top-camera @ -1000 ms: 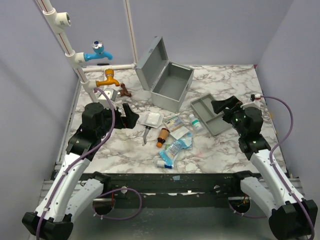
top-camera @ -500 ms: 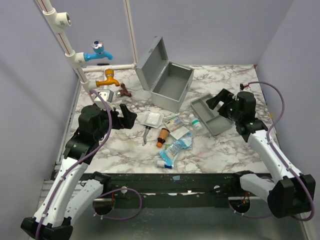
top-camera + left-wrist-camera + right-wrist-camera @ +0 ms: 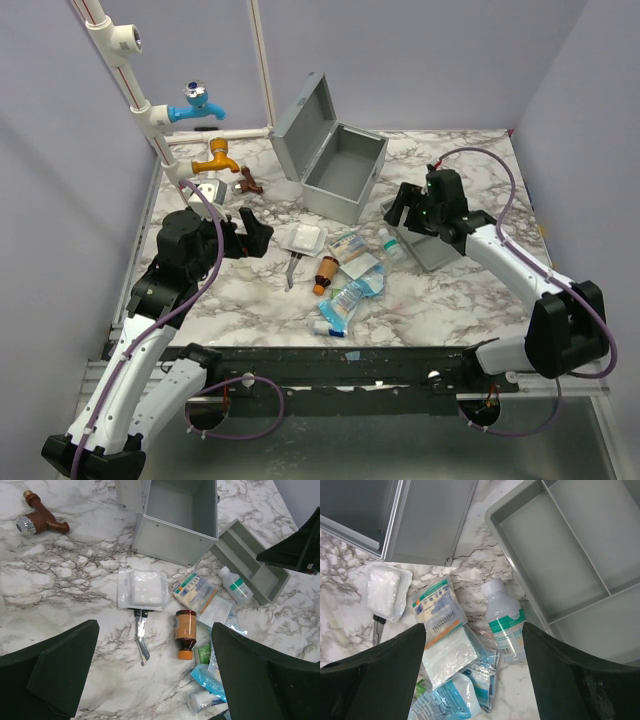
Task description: Organize the medicine kit
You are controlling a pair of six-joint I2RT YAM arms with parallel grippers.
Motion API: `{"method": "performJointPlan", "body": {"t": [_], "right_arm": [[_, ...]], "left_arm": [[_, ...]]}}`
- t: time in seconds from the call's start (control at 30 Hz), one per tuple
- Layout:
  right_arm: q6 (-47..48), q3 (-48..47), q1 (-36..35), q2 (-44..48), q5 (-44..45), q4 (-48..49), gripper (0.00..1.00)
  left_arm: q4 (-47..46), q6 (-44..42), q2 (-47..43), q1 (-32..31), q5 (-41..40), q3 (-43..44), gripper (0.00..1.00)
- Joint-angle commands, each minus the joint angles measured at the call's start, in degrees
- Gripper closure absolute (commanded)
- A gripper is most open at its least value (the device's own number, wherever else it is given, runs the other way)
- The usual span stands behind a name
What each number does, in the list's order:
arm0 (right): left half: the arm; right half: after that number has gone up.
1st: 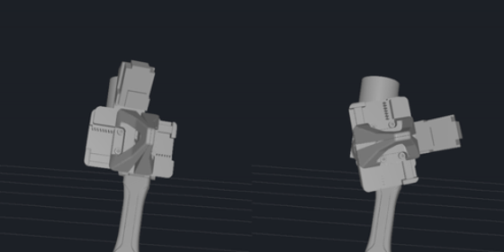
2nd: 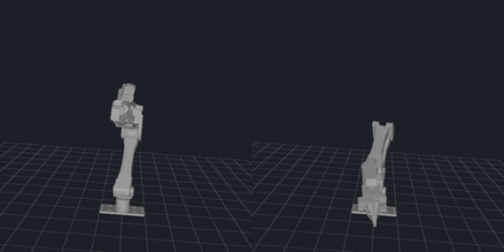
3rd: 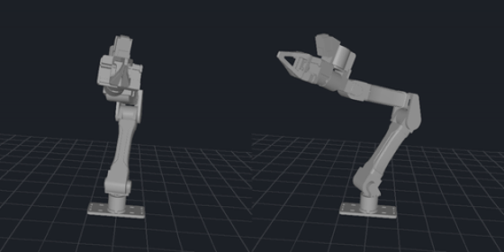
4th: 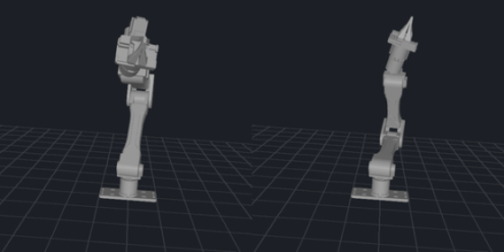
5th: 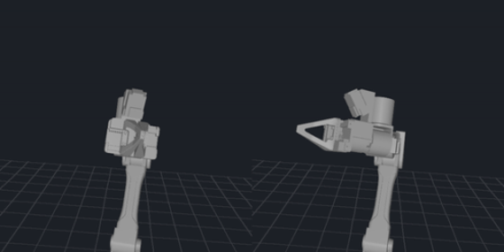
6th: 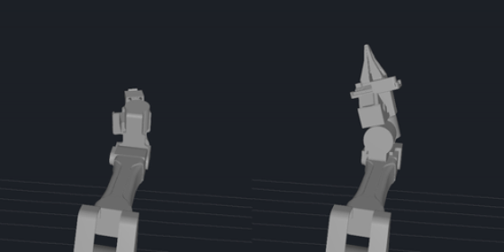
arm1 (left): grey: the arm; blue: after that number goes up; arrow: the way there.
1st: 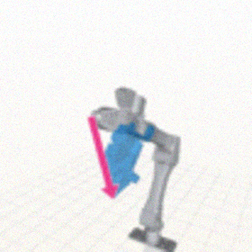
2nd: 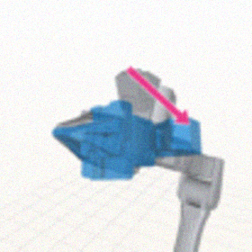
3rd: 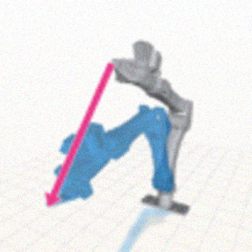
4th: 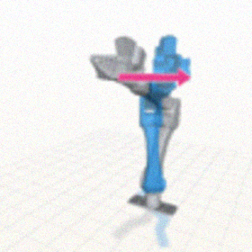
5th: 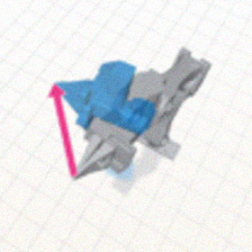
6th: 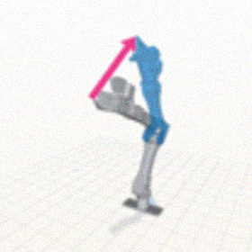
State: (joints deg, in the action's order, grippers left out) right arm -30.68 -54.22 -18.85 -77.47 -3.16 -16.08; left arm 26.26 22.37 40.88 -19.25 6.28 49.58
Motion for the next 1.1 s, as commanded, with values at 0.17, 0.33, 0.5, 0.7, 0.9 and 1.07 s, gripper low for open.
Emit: {"method": "performJointPlan", "body": {"t": [0.17, 0.33, 0.5, 0.7, 0.9, 1.07], "right_arm": [[6.09, -7.74, -10.78, -10.07, 14.49, -9.48, 0.25], [6.77, -8.19, -10.91, -12.82, 15.95, -10.03, 0.29], [6.55, -8.41, -10.91, -14.22, 17.52, -10.07, 0.32], [6.39, -9.11, -10.93, -16.00, 17.24, -10.43, 0.35], [6.15, -8.89, -10.93, -17.90, 18.87, -10.76, 0.37], [5.61, -8.48, -10.94, -19.16, 19.09, -11.70, 0.41]], "left_arm": [[0.49, -0.27, -0.52, -0.09, -2.15, -0.72, 0.01], [0.46, -0.13, -0.79, -0.09, -1.80, -0.96, 0.01], [0.55, -0.05, -1.07, -0.18, -1.89, -1.07, 0.02], [0.51, -0.05, -1.15, -0.44, -1.98, -1.07, 0.01], [0.71, -0.05, -1.62, -0.53, -2.21, -1.26, 0.01], [0.78, -0.09, -1.88, -0.53, -2.31, -1.33, 0.01]]}}
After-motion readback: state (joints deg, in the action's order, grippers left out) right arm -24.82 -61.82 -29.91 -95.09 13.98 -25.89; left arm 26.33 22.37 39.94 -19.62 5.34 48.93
